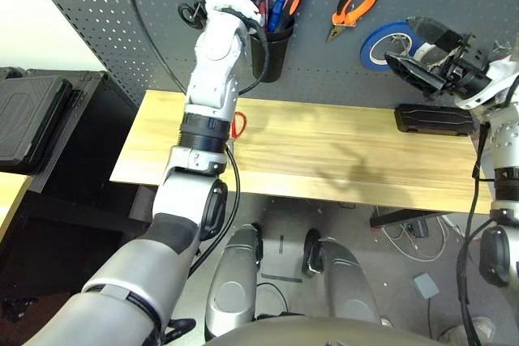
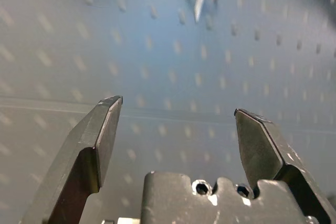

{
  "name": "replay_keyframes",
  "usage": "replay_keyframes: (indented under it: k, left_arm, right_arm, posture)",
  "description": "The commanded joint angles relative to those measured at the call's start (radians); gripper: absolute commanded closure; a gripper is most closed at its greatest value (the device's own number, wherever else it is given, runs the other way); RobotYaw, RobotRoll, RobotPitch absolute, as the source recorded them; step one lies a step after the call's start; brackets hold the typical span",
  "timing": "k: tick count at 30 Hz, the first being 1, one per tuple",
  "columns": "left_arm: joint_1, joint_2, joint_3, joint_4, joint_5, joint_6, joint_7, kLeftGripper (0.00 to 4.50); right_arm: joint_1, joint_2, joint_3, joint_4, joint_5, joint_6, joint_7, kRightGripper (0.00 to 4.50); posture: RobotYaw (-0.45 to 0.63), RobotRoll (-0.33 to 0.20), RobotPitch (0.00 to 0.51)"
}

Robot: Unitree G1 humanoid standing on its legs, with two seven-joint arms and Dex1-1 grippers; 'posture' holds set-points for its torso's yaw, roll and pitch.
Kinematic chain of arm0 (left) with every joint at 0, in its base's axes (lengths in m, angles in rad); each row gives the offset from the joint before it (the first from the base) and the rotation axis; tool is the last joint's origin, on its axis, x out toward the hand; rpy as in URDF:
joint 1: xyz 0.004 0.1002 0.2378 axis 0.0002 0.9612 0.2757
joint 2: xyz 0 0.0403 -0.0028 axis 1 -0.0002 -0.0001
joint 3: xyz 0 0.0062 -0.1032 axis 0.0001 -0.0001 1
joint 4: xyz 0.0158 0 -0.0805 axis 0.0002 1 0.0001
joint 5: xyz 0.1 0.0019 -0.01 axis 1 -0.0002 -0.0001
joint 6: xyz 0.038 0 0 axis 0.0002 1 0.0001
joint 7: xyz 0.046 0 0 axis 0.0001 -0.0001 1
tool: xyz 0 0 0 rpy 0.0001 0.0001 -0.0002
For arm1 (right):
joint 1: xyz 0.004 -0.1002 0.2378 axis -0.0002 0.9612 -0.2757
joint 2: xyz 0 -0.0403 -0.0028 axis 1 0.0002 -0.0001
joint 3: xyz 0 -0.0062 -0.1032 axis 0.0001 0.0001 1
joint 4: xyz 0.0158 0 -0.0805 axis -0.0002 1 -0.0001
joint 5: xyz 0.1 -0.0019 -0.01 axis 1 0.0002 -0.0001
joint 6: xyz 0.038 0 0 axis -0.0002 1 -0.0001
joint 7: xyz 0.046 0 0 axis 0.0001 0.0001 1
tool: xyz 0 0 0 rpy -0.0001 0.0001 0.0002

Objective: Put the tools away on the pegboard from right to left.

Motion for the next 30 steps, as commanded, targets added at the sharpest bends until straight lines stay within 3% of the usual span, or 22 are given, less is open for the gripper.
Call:
replay_keyframes:
  k: [1,8,15,22,30]
  left_arm:
    - [0.121,0.042,-0.029,-0.222,0.0,0.16,-0.034,0.05]
    - [0.416,0.047,-0.081,-0.531,-0.009,0.418,-0.029,0.05]
    - [0.638,0.068,-0.137,-0.528,0.057,0.471,-0.007,0.05]
    - [0.714,0.046,-0.122,-0.402,0.078,0.474,0.03,0.05]
    - [0.671,0.029,-0.066,-0.165,0.09,0.419,0.076,0.05]
  right_arm:
    - [0.023,0.005,0.007,-0.036,0.011,0.015,0.001,0.0]
    - [0.136,0.022,0.087,-0.115,-0.037,0.066,-0.012,0.0]
    - [0.258,0.051,0.214,-0.171,-0.167,0.068,-0.11,0.0]
    - [0.26,0.088,0.327,-0.082,-0.347,0.06,-0.249,0.0]
    - [0.231,0.179,0.414,0.023,-0.479,0.059,-0.371,0.0]
  posture:
    - [0.19,0.0,0.175]
    - [0.22,0.0,0.195]
    - [0.24,0.0,0.218]
    - [0.23,0.0,0.243]
    - [0.23,0.0,0.273]
